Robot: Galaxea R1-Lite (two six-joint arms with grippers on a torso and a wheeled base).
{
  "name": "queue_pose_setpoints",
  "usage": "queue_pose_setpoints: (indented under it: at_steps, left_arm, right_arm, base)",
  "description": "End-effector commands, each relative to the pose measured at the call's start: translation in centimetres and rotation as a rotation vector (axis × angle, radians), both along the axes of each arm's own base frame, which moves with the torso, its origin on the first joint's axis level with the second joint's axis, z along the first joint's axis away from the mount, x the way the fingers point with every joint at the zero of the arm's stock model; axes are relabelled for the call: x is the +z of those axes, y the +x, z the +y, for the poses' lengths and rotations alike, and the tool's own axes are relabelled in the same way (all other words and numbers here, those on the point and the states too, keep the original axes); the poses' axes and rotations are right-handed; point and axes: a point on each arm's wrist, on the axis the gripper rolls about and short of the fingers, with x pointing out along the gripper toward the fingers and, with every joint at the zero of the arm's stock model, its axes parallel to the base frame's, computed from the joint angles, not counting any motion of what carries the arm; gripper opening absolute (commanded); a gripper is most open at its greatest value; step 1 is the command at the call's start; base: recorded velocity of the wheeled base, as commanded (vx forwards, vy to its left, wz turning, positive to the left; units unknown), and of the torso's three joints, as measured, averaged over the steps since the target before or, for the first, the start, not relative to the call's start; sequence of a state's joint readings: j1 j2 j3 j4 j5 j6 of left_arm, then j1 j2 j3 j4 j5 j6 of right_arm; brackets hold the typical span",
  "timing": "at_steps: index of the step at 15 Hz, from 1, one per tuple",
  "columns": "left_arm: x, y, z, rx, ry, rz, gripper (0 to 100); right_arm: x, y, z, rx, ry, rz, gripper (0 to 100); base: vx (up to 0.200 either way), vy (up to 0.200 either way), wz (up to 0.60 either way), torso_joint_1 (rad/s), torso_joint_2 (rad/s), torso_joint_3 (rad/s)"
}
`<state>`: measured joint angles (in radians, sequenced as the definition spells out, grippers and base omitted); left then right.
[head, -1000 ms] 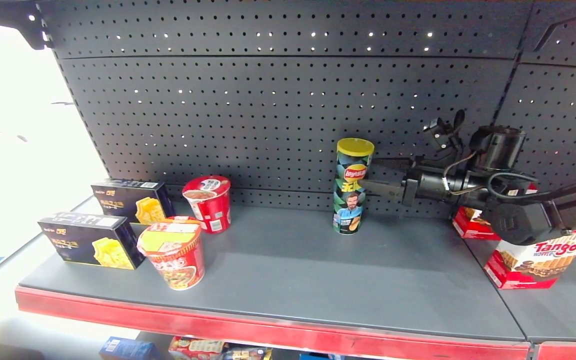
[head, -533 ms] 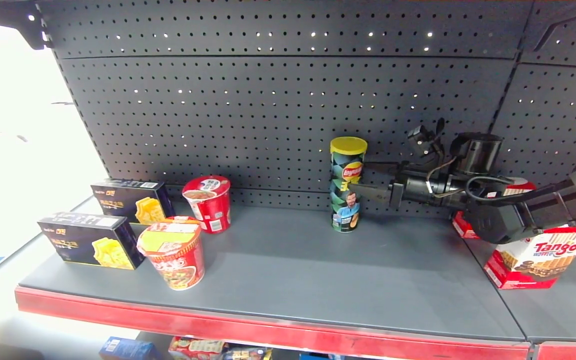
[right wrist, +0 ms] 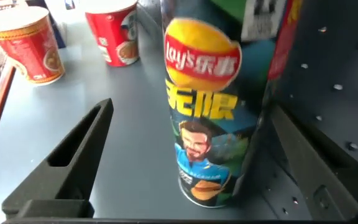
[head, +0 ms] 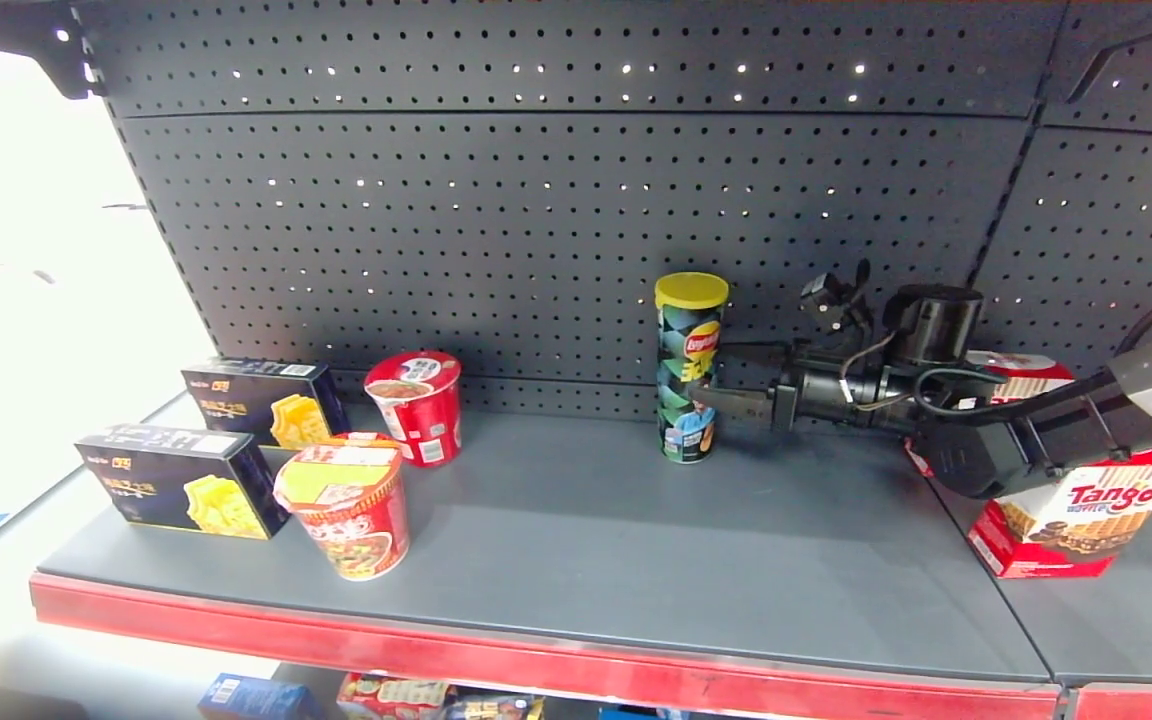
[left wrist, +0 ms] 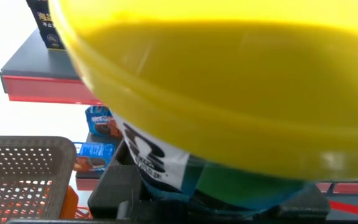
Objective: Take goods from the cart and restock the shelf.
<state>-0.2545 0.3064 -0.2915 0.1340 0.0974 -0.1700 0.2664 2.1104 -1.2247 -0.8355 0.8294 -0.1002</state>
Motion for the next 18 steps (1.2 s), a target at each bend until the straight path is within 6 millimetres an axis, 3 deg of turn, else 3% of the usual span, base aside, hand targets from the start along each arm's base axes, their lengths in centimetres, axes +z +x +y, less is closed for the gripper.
queue_pose_setpoints:
  at_steps: [1, 5, 11, 14, 18]
  left_arm:
    - [-0.1, 0.0, 0.0, 0.001, 0.000, 0.001, 0]
    - [-0.8, -0.1, 0.0, -0.001, 0.002, 0.010, 0]
    - [-2.1, -0.3, 0.1, -0.002, 0.004, 0.018, 0]
    - [-2.1, -0.5, 0.1, -0.001, -0.002, 0.000, 0]
    - [-2.0, -0.7, 0.2, 0.004, -0.006, -0.015, 0]
  right_arm:
    - [0.0, -0.5, 0.5, 0.015, -0.002, 0.003, 100]
    - [-0.3, -2.4, 1.3, 0.048, -0.013, 0.019, 100]
    - [0.4, -5.9, -0.2, 0.034, -0.022, 0.046, 100]
    - [-0.5, -5.0, -1.5, -0.013, -0.034, 0.060, 100]
    - [-1.7, -2.1, -2.3, -0.051, -0.035, 0.064, 100]
  base:
    - [0.000, 0.000, 0.00, 0.000, 0.00, 0.000]
    - [0.000, 0.000, 0.00, 0.000, 0.00, 0.000]
    - [0.000, 0.000, 0.00, 0.000, 0.00, 0.000]
    - [0.000, 0.000, 0.00, 0.000, 0.00, 0.000]
    - [0.000, 0.000, 0.00, 0.000, 0.00, 0.000]
